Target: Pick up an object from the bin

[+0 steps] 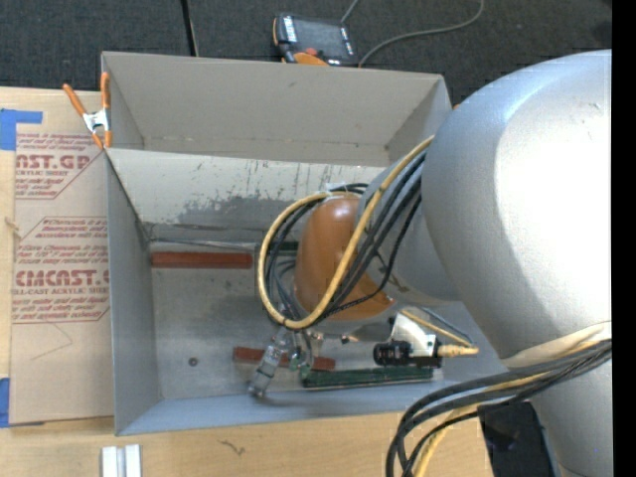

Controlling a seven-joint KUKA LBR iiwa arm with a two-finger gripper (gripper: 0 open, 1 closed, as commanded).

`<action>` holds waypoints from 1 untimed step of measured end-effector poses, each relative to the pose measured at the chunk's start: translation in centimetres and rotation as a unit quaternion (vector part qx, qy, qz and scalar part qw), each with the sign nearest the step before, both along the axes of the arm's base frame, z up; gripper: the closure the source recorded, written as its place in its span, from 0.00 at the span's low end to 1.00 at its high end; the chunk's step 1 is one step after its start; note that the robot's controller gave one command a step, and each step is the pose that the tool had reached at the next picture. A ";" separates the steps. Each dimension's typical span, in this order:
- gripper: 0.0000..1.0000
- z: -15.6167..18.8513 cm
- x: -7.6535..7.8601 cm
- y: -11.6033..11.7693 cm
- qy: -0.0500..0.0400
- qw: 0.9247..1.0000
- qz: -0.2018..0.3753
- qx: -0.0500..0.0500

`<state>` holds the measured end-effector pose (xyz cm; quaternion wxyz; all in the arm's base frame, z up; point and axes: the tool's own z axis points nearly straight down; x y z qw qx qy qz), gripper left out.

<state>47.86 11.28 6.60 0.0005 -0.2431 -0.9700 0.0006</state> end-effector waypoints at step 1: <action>1.00 0.1 0.0 0.0 -0.001 1.000 0.000 0.000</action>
Offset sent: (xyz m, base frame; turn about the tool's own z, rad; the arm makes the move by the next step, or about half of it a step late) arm 0.0000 0.0000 0.0000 0.0000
